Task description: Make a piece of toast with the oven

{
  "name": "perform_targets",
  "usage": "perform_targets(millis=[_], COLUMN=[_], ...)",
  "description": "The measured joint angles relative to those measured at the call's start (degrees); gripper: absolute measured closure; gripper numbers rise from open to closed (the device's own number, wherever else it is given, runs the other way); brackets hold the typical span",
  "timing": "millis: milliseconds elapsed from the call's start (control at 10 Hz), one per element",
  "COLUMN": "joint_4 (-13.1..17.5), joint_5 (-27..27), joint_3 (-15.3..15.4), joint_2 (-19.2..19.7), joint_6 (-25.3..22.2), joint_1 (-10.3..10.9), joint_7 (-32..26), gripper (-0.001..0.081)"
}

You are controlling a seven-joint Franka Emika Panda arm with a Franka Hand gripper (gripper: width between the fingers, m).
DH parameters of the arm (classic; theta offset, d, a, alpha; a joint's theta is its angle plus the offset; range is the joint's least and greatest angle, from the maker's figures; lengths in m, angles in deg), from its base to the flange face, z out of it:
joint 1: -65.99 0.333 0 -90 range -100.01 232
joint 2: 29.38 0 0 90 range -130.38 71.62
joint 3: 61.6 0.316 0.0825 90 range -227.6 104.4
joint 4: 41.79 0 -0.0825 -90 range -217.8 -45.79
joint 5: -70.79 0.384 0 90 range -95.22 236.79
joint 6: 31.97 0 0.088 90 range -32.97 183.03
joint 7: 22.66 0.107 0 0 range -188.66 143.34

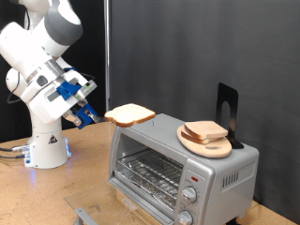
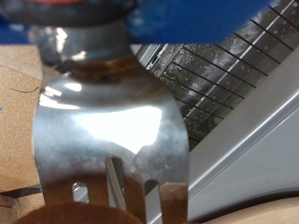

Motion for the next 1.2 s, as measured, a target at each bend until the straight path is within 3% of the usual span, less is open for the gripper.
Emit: perform_targets(millis=[300, 600, 900, 1200], joint_4=[-2.1, -3.2, -3.1, -2.9], joint_5=[1.3, 8.1, 13.9, 15.4], joint_3=[0.0, 0.0, 0.0, 0.0], joint_2=[1.6, 7.8, 13.5, 15.4], joint_6=[4.3, 10.1, 11.7, 11.8], joint_1=[0.0, 0.1, 0.2, 0.2], joint_7=[-3.7, -13.3, -21.8, -23.7], gripper=[0.0412, 0.0412, 0.0412, 0.0412])
